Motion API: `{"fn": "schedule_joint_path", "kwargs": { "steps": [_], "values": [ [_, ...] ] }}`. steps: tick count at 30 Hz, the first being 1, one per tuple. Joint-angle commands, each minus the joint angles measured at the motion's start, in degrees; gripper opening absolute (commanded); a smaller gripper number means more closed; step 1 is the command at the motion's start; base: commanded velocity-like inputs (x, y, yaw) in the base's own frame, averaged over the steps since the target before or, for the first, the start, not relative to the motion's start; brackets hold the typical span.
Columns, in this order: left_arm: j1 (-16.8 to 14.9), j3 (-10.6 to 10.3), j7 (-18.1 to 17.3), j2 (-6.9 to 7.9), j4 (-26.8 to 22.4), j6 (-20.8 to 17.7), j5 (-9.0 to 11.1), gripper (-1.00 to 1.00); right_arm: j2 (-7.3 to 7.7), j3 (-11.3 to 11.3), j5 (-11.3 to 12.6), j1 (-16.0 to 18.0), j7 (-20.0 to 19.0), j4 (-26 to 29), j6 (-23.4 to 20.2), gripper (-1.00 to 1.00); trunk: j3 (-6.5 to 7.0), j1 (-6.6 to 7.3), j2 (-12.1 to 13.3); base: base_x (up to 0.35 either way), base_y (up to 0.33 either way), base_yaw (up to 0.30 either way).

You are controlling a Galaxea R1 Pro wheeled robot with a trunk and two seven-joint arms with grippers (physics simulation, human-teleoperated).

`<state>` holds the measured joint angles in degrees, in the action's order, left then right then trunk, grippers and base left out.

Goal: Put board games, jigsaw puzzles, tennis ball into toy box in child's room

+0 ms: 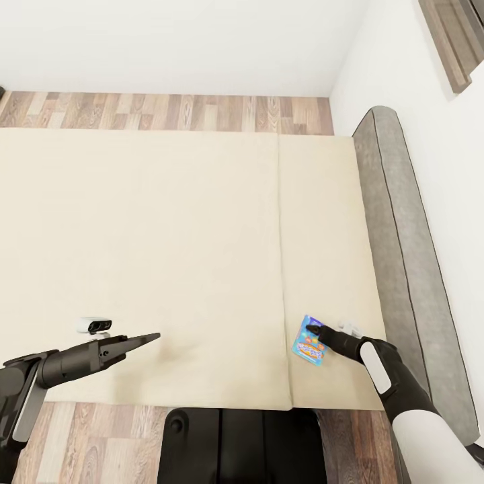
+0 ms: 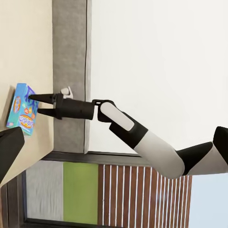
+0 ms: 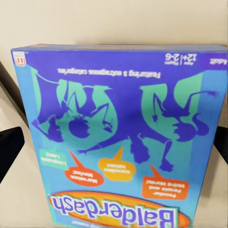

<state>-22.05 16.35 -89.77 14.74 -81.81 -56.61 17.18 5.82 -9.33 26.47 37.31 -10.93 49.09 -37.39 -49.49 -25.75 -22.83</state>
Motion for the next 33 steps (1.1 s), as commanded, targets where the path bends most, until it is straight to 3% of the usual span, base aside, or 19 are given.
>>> {"fn": "schedule_joint_path", "kwargs": {
  "steps": [1, 33],
  "values": [
    [-0.01, 0.00, -0.23, 0.02, -0.01, -0.61, -0.04, 1.00, -0.02, -0.16, -0.09, 0.03, -0.21, 0.04, -0.67, 1.00, -0.06, -0.03, -0.09, 0.000, 0.000, 0.000],
    [-0.01, 0.00, -0.23, 0.03, -0.01, -0.62, -0.04, 1.00, -0.09, -0.16, -0.09, 0.04, -0.67, 0.08, -2.34, 1.00, -0.49, -0.03, -0.09, 0.000, 0.000, 0.000]
  ]
}}
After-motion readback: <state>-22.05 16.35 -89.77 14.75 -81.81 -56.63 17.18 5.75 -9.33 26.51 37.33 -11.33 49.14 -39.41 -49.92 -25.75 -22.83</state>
